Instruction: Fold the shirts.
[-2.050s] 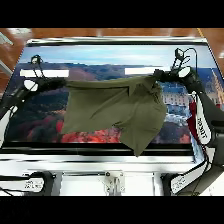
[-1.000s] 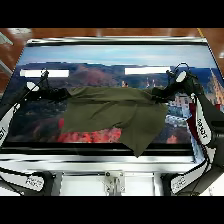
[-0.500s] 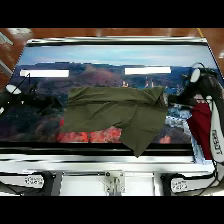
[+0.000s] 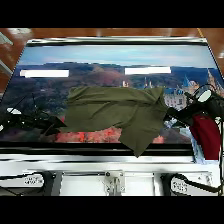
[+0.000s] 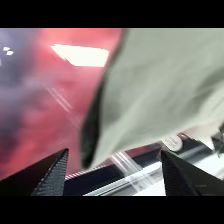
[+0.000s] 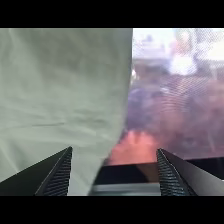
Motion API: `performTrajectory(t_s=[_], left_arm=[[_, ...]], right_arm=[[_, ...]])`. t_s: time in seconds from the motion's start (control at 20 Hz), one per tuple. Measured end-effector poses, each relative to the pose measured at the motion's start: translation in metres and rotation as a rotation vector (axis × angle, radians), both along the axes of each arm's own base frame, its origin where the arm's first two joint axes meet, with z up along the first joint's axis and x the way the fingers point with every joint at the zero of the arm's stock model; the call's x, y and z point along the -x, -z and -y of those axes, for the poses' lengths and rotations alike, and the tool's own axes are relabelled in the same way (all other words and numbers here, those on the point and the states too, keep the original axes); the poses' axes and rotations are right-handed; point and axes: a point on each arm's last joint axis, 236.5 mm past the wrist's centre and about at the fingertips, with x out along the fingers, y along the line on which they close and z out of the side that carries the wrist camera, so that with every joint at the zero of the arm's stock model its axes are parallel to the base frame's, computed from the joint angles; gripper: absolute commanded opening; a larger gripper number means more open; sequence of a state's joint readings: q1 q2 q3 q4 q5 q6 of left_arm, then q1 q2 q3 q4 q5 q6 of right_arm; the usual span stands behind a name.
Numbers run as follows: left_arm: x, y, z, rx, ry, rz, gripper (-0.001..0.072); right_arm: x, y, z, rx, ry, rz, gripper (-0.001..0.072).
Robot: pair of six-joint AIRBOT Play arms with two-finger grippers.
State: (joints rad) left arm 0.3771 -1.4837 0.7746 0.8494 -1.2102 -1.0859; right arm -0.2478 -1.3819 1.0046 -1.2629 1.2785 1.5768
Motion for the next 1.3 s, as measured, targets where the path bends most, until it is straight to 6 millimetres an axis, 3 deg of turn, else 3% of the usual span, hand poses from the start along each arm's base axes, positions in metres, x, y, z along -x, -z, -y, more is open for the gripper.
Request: performTrajectory(t_s=[0.05, 0.2, 0.35, 0.6, 0.95, 1.0, 1.05, 1.1, 1.15, 1.2, 1.3], left_arm=[[-0.001, 0.000, 0.004, 0.005, 0.002, 0.006, 0.0581], [-0.007, 0.004, 0.011, -0.003, 0.004, 0.038, 0.0063], [-0.014, -0.007, 0.028, 0.066, 0.007, 0.077, 0.0040], [-0.032, -0.032, 0.041, 0.180, -0.024, 0.162, 0.0040], [-0.035, -0.044, 0.047, 0.236, -0.020, 0.194, 0.0040], [-0.036, -0.045, 0.047, 0.239, -0.020, 0.196, 0.0040], [-0.036, -0.046, 0.048, 0.243, -0.019, 0.197, 0.0040], [-0.035, -0.046, 0.048, 0.245, -0.017, 0.196, 0.0040], [-0.035, -0.046, 0.048, 0.245, -0.017, 0.197, 0.0040], [-0.035, -0.046, 0.048, 0.246, -0.017, 0.197, 0.0040], [-0.036, -0.048, 0.048, 0.247, -0.014, 0.202, 0.0039]], right_arm=[[-0.001, 0.000, -0.004, -0.011, 0.001, 0.007, 0.0642], [-0.001, 0.000, -0.010, -0.028, 0.001, 0.015, 0.0642], [0.004, 0.001, -0.013, -0.038, -0.014, -0.002, 0.0642], [0.044, 0.020, -0.027, -0.099, -0.053, -0.100, 0.0643], [0.045, 0.048, -0.067, -0.152, -0.040, -0.042, 0.0627], [0.047, 0.051, -0.069, -0.150, -0.038, -0.042, 0.0490], [0.048, 0.054, -0.071, -0.145, -0.028, -0.042, 0.0422], [0.047, 0.056, -0.072, -0.140, -0.022, -0.039, 0.0304], [0.046, 0.059, -0.072, -0.135, -0.018, -0.028, 0.0138], [0.044, 0.061, -0.071, -0.126, -0.011, -0.019, 0.0071], [0.041, 0.059, -0.074, -0.131, 0.001, -0.006, 0.0071]])
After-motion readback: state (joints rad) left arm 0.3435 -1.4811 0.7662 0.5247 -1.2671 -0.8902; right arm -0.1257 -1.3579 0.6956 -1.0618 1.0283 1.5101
